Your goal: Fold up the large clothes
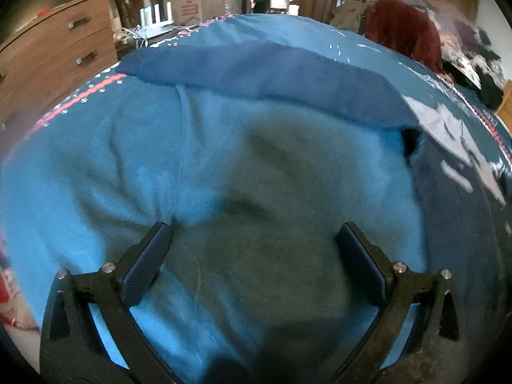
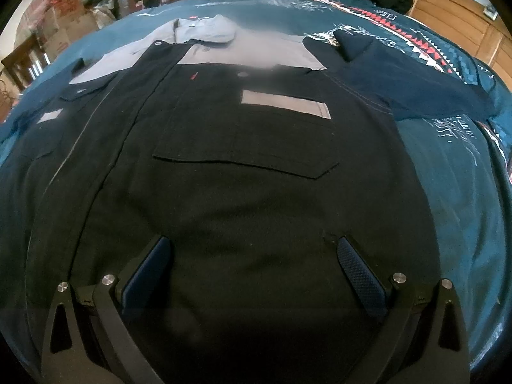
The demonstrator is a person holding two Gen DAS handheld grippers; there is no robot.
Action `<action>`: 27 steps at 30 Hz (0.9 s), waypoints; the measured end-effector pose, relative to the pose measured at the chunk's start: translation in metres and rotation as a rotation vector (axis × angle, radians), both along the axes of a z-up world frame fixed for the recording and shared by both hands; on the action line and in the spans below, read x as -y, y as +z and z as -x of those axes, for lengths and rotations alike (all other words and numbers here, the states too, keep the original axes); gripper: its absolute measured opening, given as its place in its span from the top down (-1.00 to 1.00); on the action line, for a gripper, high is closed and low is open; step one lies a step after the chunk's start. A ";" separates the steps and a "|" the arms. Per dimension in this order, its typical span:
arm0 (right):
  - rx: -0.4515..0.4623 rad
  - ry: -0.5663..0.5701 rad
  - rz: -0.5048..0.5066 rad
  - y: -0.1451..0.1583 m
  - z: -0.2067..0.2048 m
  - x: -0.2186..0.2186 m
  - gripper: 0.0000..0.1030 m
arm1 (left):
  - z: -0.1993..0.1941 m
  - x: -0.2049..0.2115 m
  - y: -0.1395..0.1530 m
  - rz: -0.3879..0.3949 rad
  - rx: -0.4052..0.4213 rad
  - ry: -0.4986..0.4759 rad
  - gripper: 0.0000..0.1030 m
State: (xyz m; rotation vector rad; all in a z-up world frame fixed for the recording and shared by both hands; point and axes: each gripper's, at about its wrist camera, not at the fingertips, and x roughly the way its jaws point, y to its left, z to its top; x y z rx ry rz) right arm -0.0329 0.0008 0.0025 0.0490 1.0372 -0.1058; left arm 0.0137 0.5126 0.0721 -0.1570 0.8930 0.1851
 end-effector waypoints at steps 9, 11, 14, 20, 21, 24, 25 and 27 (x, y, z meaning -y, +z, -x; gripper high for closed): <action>0.021 -0.004 0.006 0.000 0.002 -0.001 -1.00 | 0.012 0.176 0.031 -0.008 0.091 -0.319 -1.00; 0.024 -0.004 0.006 0.000 0.002 -0.001 -1.00 | 0.010 0.209 0.015 -0.006 0.050 -0.380 -1.00; 0.036 -0.001 0.005 -0.001 0.004 -0.002 -1.00 | -0.007 0.253 -0.044 -0.089 -0.148 -0.404 -1.00; 0.063 -0.002 0.007 -0.002 0.006 -0.002 -1.00 | -0.014 0.263 -0.051 -0.211 -0.120 -0.403 -1.00; 0.070 -0.003 0.009 -0.003 0.006 -0.002 -1.00 | -0.016 0.263 -0.051 -0.208 -0.119 -0.403 -1.00; 0.078 -0.003 0.010 -0.003 0.006 -0.001 -1.00 | -0.018 0.267 -0.051 -0.221 -0.114 -0.401 -1.00; 0.079 -0.003 0.009 -0.002 0.007 -0.001 -1.00 | -0.018 0.266 -0.052 -0.218 -0.113 -0.400 -1.00; 0.080 -0.002 0.008 -0.002 0.007 -0.001 -1.00 | -0.016 0.267 -0.054 -0.218 -0.111 -0.402 -1.00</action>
